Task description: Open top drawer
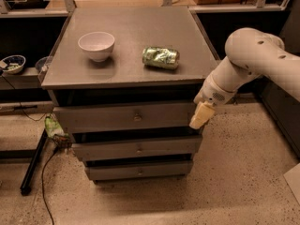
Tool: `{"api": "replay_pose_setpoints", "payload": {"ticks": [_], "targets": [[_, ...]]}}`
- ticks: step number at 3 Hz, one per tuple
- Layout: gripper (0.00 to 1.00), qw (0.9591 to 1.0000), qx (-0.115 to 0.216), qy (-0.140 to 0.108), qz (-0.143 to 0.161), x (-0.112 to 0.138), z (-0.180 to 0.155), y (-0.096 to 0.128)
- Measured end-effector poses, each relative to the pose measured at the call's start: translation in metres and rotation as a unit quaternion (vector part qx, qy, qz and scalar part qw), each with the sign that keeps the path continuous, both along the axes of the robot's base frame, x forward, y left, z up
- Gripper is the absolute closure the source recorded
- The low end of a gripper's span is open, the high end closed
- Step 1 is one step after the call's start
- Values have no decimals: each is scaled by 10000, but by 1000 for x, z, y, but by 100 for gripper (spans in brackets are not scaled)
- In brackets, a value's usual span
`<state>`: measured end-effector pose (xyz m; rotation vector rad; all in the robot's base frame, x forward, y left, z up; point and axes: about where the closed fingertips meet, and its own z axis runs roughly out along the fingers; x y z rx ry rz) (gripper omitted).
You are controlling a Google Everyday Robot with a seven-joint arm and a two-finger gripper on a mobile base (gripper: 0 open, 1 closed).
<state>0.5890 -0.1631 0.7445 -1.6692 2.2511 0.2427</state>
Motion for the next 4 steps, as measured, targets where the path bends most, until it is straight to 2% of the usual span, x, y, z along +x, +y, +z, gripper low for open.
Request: {"api": "replay_pose_setpoints", "payload": {"ticks": [1,3,4], "targets": [[0,10000,0,0,0,0,0,0],[0,10000,64,56,-20,1,-1,-2],[0,9998,99,115,-147,12,-16,-1]]}}
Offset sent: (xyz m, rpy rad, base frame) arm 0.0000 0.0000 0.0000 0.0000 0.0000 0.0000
